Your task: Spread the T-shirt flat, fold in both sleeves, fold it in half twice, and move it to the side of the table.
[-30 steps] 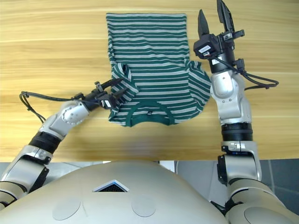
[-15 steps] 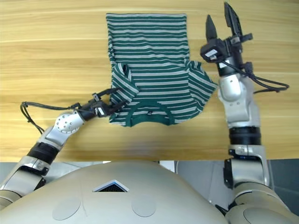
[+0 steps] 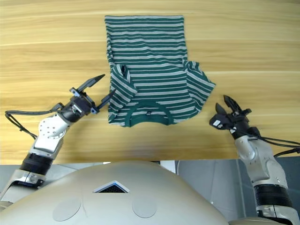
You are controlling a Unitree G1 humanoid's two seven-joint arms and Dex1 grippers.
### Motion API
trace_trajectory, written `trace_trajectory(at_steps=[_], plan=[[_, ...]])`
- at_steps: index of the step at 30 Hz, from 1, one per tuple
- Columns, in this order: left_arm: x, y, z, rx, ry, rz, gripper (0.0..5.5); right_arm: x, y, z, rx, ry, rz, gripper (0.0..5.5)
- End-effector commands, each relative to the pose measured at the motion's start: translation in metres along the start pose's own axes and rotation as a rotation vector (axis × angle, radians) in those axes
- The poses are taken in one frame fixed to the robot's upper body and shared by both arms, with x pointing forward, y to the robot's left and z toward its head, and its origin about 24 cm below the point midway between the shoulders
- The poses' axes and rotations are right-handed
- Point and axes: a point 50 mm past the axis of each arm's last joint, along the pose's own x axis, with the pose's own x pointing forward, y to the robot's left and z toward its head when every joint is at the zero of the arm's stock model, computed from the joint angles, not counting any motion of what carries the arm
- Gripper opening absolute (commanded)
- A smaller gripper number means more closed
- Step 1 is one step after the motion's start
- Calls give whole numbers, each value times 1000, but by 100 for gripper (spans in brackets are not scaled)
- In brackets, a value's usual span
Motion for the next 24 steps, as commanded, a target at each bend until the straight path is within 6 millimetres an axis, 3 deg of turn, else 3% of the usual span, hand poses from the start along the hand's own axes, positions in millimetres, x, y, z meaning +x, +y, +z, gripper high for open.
trace_trajectory(at_steps=[1, 8, 24], plan=[[1, 4, 2, 11, 0, 39, 247, -5, 12, 14, -32, -52, 131, 216], [6, -9, -3, 18, 21, 30, 247, 35, -9, 8, -70, -56, -7, 216], [15, -19, -6, -2, 2, 54, 247, 66, -17, -8, -116, -51, -50, 216]])
